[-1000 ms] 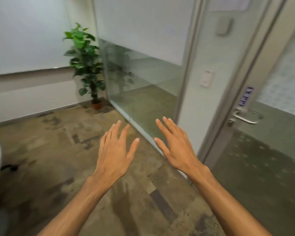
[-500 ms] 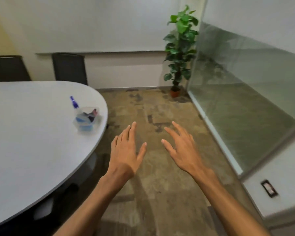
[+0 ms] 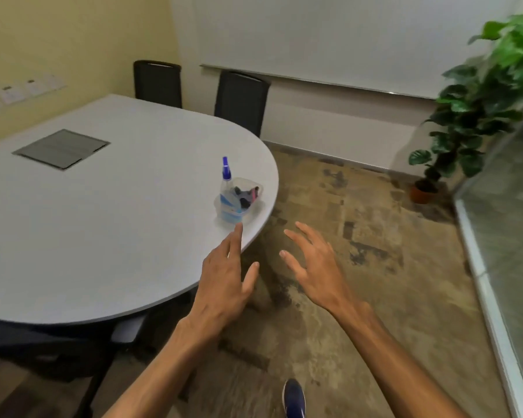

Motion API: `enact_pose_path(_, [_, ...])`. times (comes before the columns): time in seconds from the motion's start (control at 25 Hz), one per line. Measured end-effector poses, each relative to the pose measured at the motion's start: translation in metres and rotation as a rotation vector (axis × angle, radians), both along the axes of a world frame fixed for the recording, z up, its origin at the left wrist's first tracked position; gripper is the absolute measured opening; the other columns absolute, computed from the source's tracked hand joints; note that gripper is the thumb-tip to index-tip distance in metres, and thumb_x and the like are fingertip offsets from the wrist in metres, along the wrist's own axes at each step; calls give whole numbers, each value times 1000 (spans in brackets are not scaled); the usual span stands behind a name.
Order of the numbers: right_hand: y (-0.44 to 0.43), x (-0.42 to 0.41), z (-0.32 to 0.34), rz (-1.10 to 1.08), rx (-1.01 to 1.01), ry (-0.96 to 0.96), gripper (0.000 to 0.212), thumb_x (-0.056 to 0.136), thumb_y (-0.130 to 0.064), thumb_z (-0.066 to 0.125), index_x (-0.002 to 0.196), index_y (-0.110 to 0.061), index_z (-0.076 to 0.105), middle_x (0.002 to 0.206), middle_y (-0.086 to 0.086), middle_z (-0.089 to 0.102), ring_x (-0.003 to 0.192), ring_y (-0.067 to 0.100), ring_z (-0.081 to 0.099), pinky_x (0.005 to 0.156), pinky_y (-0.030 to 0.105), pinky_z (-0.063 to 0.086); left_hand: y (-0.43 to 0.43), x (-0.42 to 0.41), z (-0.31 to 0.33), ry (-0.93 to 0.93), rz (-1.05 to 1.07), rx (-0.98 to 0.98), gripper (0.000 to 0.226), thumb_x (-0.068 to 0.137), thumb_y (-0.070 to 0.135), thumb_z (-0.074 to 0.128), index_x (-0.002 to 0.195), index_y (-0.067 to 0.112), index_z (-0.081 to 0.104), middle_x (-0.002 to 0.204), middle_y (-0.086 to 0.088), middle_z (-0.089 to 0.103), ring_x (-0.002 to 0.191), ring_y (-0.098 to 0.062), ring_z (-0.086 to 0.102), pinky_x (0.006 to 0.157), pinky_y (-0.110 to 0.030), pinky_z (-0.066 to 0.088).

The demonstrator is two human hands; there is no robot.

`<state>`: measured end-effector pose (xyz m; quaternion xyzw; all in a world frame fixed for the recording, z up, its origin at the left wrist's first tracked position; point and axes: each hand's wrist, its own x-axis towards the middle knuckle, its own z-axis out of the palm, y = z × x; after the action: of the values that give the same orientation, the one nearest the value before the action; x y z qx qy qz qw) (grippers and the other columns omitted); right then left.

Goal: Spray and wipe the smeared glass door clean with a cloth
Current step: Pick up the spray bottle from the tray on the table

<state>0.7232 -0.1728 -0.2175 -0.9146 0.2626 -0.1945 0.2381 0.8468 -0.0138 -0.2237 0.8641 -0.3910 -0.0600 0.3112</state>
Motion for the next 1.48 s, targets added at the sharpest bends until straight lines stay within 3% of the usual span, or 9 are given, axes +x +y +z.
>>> enact_pose_path(0.28, [-73,74,-22,246,104,29,47,102,-39,60,146,-23,54,158,2,44,146,18,39,121,43,36,-51,40,-30,28,211,149,60,99,54,49,153,34,34,162,3,36,147,-21,37,121,-40,30])
enact_pose_path(0.44, [-97,117,-42,275,197,26,44,101,-38,62,143,-25,57,156,0,48,144,17,43,120,38,39,-68,58,-39,71,278,213,60,99,53,48,154,35,32,164,3,32,150,-21,32,122,-41,29])
enact_pose_path(0.72, [-126,207,-81,182,460,12,47,97,-37,69,141,-31,55,152,-3,52,136,19,51,112,47,49,-97,124,-47,194,354,187,61,101,50,47,156,35,26,169,5,19,154,-19,24,125,-42,27])
enact_pose_path(0.8, [-136,239,-93,137,534,3,50,95,-34,72,142,-29,54,149,-3,53,133,19,54,108,38,52,-107,155,-51,206,347,179,65,101,48,47,158,33,20,170,4,14,155,-20,22,126,-44,27])
enact_pose_path(0.92, [-149,294,-107,61,619,-1,55,91,-30,77,141,-25,53,144,-2,57,122,11,55,83,4,45,-120,207,-60,235,338,178,71,101,45,49,160,30,13,171,3,9,156,-22,20,124,-48,29])
enact_pose_path(1.0, [-153,326,-119,27,626,-19,61,89,-29,80,142,-22,51,142,0,57,122,13,56,76,-3,41,-126,239,-69,260,322,202,72,102,44,50,161,29,11,171,2,10,156,-23,21,124,-48,31])
enact_pose_path(1.12, [-160,373,-133,-2,675,-72,75,85,-25,84,149,-19,45,149,1,51,134,18,50,106,23,47,-137,287,-84,288,290,234,73,102,42,51,161,27,11,171,0,12,156,-23,22,124,-48,30])
enact_pose_path(1.24, [-164,411,-142,-53,701,-124,80,83,-20,86,150,-16,44,150,5,51,136,20,50,113,39,44,-148,319,-98,324,277,264,76,101,43,52,161,28,7,171,0,9,156,-25,19,124,-52,28])
enact_pose_path(1.48, [-163,455,-160,-137,729,-307,66,84,-17,84,141,-6,54,129,10,65,109,11,63,89,8,52,-165,358,-123,397,232,304,78,100,42,54,161,29,6,171,0,10,154,-26,26,123,-53,29])
